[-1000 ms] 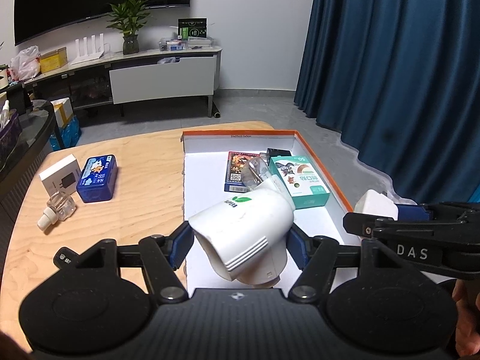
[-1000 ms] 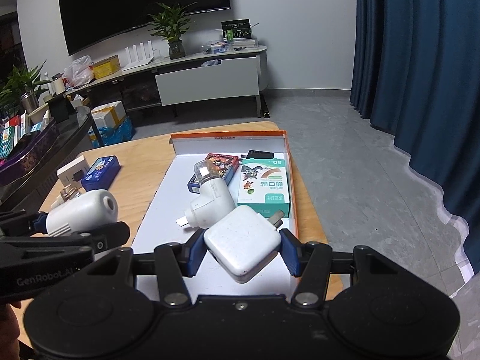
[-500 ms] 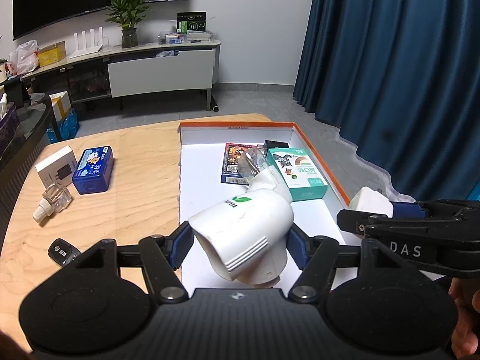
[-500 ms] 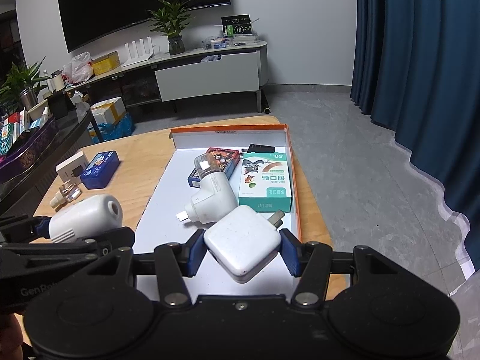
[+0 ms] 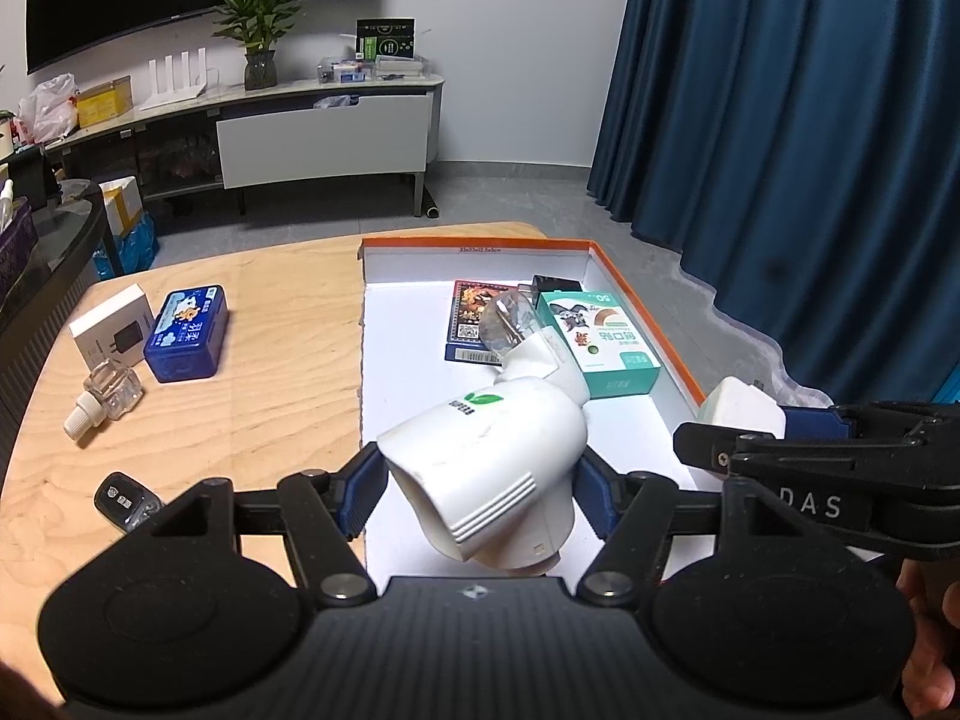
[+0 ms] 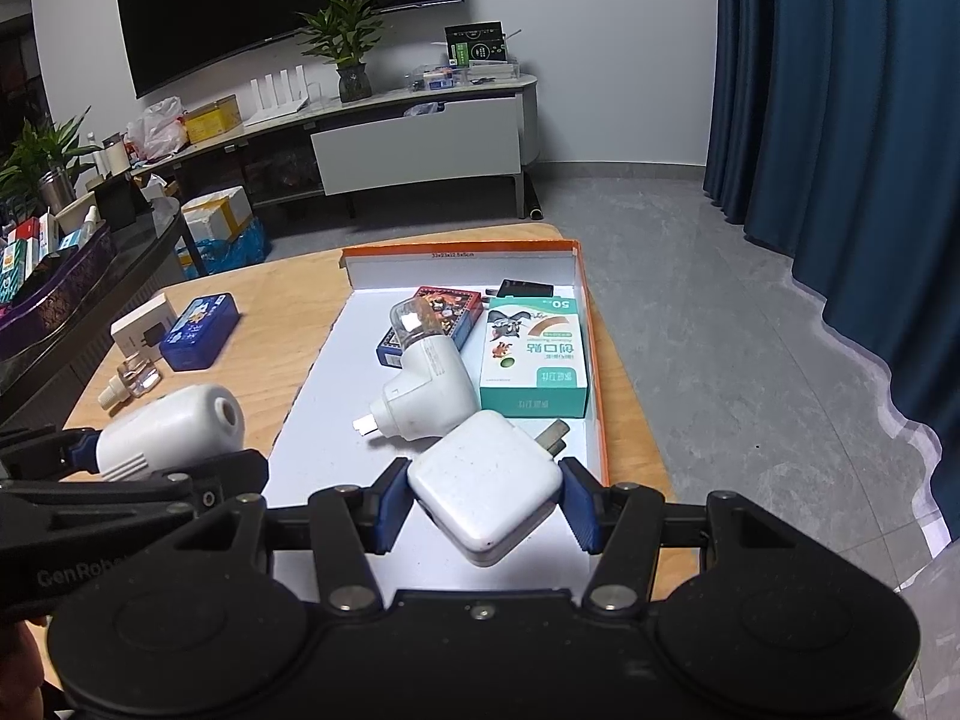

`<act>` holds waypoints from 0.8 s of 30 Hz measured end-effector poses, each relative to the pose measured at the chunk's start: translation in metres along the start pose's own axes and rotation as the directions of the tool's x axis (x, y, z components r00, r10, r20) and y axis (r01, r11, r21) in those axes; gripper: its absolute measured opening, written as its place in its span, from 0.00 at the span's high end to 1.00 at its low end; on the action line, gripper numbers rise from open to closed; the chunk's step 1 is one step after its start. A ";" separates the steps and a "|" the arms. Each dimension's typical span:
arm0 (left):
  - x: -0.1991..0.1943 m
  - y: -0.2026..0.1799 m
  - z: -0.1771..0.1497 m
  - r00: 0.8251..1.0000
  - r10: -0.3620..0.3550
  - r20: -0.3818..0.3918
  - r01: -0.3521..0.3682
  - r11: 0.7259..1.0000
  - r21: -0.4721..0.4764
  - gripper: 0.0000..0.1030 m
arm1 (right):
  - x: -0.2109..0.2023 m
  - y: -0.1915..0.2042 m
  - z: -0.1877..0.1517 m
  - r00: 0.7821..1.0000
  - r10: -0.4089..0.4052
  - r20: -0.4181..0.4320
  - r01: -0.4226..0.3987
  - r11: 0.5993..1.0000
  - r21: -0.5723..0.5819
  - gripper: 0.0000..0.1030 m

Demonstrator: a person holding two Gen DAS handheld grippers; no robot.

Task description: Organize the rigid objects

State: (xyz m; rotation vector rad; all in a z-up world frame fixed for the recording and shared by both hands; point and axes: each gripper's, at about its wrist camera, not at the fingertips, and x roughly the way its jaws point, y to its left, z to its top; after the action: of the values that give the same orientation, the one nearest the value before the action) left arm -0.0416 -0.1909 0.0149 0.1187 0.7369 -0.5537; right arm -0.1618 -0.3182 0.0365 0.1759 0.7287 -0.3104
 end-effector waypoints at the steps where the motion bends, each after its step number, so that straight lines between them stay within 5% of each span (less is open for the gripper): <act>1: 0.000 0.000 0.000 1.000 0.001 0.000 -0.001 1.000 0.000 0.35 | 0.001 0.000 0.000 1.000 0.000 -0.001 0.000 1.000 0.000 0.37; 24: 0.001 0.001 0.000 1.000 0.001 -0.002 -0.001 1.000 -0.001 0.35 | 0.005 0.001 -0.001 1.000 -0.004 -0.012 0.004 1.000 0.000 0.37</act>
State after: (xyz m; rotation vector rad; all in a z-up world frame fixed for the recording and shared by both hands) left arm -0.0404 -0.1899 0.0145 0.1191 0.7394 -0.5524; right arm -0.1583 -0.3178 0.0322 0.1762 0.7414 -0.3133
